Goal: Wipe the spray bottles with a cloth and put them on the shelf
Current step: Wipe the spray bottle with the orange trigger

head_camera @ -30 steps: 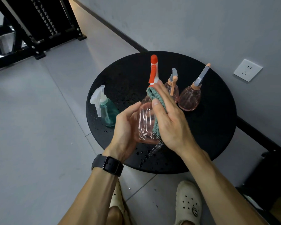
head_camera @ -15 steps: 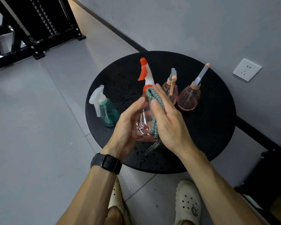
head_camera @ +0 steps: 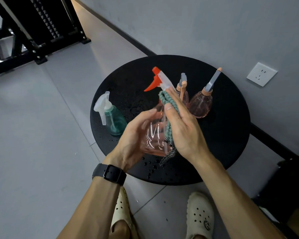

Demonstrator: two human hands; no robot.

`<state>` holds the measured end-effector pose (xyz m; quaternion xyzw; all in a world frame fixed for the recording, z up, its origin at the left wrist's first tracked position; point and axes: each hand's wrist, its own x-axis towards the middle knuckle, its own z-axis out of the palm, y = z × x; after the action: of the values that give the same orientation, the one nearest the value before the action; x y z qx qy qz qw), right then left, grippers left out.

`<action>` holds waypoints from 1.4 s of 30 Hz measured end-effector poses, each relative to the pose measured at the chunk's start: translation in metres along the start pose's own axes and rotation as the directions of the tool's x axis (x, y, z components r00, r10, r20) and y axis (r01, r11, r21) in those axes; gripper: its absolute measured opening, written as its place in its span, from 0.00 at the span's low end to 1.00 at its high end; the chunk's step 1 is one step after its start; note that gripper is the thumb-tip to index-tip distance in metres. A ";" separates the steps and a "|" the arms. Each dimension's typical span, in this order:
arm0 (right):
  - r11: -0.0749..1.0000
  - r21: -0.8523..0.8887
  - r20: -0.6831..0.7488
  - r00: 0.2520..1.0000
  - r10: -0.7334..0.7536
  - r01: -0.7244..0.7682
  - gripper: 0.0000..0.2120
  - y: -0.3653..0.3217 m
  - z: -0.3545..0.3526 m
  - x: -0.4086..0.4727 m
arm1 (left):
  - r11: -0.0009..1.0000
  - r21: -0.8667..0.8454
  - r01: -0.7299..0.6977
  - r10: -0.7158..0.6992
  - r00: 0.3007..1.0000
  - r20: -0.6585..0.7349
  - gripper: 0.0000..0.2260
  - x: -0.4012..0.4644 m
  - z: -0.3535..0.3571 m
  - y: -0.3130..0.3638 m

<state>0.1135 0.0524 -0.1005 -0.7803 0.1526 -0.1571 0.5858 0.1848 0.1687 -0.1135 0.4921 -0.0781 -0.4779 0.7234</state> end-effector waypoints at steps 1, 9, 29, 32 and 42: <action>1.000 0.002 -0.006 1.000 0.009 -0.009 0.21 0.000 -0.001 0.000 | 1.000 0.015 0.019 -0.019 1.000 0.000 0.23 0.000 0.000 -0.001; 0.994 0.086 0.009 0.998 0.067 -0.068 0.20 -0.002 -0.004 0.000 | 0.997 -0.070 -0.044 0.044 0.999 0.006 0.15 0.003 -0.001 -0.004; 0.877 -0.306 -0.146 0.892 -0.427 0.369 0.24 0.003 0.021 -0.007 | 0.833 -0.547 -0.084 0.100 0.995 -0.001 0.30 0.023 0.006 -0.015; 0.760 -0.480 -0.094 0.836 -0.541 0.439 0.23 0.005 0.025 -0.007 | 0.841 -0.532 -0.093 0.116 0.993 0.009 0.29 0.026 0.009 -0.015; 0.568 -0.653 0.123 0.811 -0.573 0.500 0.27 0.023 0.034 -0.005 | 0.852 -0.511 -0.115 0.123 0.992 -0.019 0.28 0.023 0.007 -0.023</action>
<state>0.1223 0.0781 -0.1320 -0.9341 -0.0165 -0.3030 0.1879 0.1791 0.1451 -0.1369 0.2737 0.0159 -0.4393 0.8555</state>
